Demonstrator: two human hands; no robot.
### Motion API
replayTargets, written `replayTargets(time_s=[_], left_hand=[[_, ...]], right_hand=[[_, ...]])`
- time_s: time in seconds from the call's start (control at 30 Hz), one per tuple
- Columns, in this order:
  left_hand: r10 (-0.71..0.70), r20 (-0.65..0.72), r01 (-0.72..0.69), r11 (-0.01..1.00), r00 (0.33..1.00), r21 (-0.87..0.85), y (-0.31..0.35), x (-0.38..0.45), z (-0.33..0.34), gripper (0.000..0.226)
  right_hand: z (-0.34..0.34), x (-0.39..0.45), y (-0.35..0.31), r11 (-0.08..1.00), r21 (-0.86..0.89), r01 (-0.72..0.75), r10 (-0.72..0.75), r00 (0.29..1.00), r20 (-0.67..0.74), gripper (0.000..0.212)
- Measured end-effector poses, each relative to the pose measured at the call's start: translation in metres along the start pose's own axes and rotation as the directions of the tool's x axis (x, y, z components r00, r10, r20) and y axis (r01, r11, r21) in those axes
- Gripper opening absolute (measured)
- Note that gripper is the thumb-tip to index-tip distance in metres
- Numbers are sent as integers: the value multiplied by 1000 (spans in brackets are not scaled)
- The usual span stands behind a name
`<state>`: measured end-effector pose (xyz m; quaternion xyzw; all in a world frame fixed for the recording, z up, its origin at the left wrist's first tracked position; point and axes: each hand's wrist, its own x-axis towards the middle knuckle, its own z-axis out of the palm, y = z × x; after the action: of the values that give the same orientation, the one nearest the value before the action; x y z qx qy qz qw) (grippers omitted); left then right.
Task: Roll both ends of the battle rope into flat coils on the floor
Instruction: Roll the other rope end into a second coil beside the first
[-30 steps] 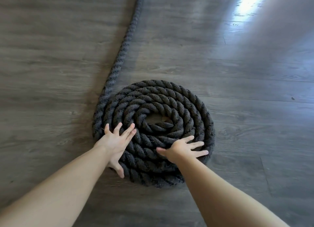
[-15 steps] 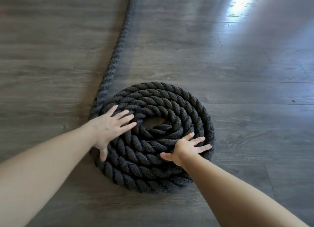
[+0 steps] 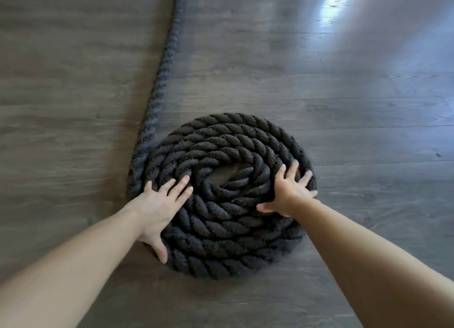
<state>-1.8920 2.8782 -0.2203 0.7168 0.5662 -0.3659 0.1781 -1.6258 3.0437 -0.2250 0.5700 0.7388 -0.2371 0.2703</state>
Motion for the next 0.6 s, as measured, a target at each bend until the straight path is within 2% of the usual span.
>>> replayTargets(time_s=[0.03, 0.1, 0.17, 0.2, 0.3, 0.43, 0.6], left_hand=[[-25, -11, 24, 999, 1000, -37, 0, 1, -2, 170], [-63, -21, 61, 994, 998, -86, 0, 2, -9, 169], [-87, -19, 84, 988, 996, -126, 1, 4, -15, 168], [-96, -14, 93, 986, 995, -142, 1, 7, -19, 168], [-123, 19, 124, 974, 992, -188, 4, 16, -29, 169], [-141, 26, 144, 974, 990, -175, 5, 26, -35, 168], [-26, -57, 23, 998, 998, -51, -13, 33, -50, 152]], right_hand=[[-2, -2, -4, 1000, 13, -3, 4, 997, -74, 132], [6, -14, -18, 985, 135, -105, 126, 980, -153, 116], [22, -28, -39, 935, 284, -211, 235, 970, -54, 110], [29, -32, -49, 919, 319, -232, 242, 970, 9, 114], [27, -27, -68, 926, 300, -230, 205, 972, 114, 131], [7, -6, -72, 947, 226, -230, 194, 966, 172, 131], [-3, 6, -70, 963, 181, -200, 171, 972, 162, 131]])
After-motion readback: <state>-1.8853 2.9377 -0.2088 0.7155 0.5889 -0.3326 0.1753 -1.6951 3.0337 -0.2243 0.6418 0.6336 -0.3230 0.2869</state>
